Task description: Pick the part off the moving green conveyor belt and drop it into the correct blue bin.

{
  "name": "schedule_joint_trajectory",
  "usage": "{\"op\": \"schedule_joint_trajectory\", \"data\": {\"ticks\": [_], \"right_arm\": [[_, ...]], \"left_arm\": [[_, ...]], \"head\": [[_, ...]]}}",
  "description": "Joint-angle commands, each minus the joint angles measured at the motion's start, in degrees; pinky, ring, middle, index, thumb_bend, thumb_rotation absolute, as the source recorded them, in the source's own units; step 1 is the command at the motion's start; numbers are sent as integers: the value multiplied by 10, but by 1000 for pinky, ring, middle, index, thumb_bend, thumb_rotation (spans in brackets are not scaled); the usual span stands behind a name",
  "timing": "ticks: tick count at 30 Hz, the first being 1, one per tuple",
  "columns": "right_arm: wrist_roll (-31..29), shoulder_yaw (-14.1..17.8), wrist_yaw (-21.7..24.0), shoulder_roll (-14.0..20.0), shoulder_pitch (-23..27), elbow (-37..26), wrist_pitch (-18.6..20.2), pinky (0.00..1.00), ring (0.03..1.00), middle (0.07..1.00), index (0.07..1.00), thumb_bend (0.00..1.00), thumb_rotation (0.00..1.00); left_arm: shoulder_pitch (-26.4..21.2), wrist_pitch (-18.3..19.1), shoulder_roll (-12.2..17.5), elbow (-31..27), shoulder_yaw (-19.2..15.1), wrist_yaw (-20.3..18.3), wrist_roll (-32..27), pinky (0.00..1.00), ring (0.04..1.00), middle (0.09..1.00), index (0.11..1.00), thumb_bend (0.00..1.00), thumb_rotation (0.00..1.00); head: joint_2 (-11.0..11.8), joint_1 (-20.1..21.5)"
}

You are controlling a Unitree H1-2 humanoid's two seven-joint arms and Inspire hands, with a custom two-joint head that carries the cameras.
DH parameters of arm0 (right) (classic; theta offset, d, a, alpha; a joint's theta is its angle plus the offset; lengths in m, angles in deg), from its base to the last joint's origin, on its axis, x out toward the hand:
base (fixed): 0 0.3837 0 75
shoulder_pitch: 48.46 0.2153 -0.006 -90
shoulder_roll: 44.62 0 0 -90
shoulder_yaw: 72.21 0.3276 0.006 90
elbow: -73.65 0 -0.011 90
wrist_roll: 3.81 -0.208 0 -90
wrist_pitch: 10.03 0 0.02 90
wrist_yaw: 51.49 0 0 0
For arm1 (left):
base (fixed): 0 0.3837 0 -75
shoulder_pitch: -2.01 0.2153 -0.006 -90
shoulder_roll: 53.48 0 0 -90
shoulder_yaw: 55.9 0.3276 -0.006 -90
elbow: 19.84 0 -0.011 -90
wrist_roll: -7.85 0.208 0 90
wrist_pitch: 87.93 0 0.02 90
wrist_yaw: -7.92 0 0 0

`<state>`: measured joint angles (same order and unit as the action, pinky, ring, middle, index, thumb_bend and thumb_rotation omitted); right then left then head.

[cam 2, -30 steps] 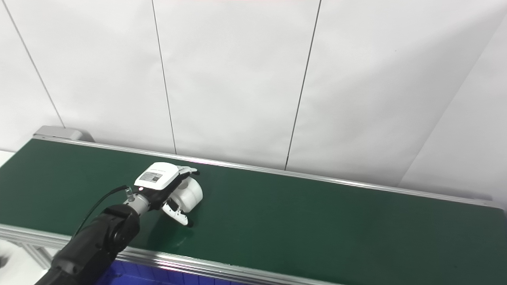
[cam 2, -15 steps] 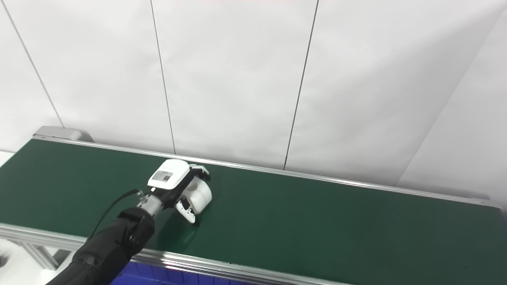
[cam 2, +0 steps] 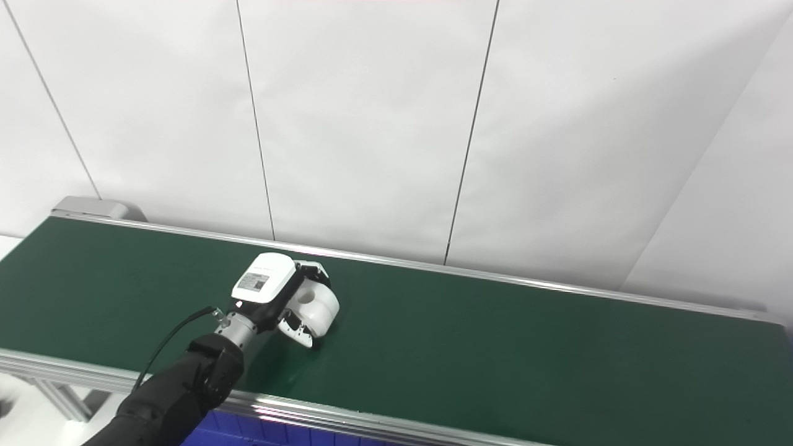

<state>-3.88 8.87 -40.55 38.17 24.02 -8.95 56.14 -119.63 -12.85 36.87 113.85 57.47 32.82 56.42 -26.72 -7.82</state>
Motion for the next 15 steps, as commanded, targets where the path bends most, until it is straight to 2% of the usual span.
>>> {"op": "schedule_joint_trajectory", "data": {"ticks": [1,5,8,11,15], "right_arm": [[-5,1,6,0,2,-18,-31,864,875,887,907,719,1000],[-5,-1,7,-1,3,-20,-31,866,878,888,907,722,1000],[-7,-1,9,-2,1,-22,-31,882,889,895,912,742,1000],[-8,0,13,-3,3,-26,-31,881,889,899,918,736,1000],[-2,-2,11,-3,8,-27,-31,861,878,898,919,716,1000]], "left_arm": [[-20,-2,16,-43,-5,2,-7,399,462,478,504,518,0],[4,2,30,-135,-15,-36,-17,392,453,468,512,517,0],[30,7,45,-226,-23,-78,-30,394,453,469,513,517,0],[67,19,57,-355,-38,-130,-48,381,448,473,508,518,0],[101,30,58,-472,-54,-184,-62,372,439,476,505,518,0]], "head": [[-2,-1],[-9,-2],[-18,-1],[-26,-4],[-30,-7]]}}
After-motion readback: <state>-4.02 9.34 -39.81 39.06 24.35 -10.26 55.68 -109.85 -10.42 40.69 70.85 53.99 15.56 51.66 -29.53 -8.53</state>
